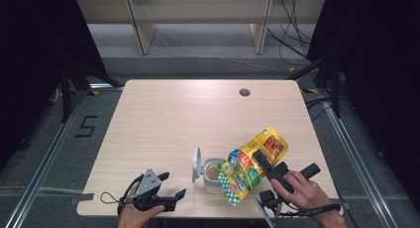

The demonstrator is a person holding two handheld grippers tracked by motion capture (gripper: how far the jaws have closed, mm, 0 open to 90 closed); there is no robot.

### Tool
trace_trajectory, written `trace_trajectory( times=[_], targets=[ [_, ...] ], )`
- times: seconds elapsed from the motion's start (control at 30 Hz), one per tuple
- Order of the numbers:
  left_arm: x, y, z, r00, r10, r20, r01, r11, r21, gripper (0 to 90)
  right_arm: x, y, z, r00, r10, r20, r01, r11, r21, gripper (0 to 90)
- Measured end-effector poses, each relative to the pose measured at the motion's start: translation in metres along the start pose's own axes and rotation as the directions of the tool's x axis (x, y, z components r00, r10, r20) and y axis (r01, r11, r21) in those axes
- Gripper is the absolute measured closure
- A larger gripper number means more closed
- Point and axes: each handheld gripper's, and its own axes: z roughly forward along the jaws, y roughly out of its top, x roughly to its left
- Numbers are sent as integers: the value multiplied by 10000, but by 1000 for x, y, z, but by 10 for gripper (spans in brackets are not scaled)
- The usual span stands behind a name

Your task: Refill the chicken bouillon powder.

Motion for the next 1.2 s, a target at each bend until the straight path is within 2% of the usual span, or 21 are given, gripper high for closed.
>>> trace_trajectory(
  times=[0.4, 0.5, 1.2],
  targets=[
    [0, 0, 0, 10000, 12, 9, -12, 10000, 3, 179, 0, 0, 0, 10000, 51, -28, -51, 10000, -33, 585],
    [0, 0, 0, 10000, 16, 11, -16, 10000, 7, 179, 0, 0, 0, 9999, 0, 165, 2, 9999, -117, 585],
    [-1, 0, 0, 10000, -94, -9, 94, 9999, -65, 179, -1, 4, -1, 9999, -14, 132, 17, 9998, -207, 591]
  ],
)
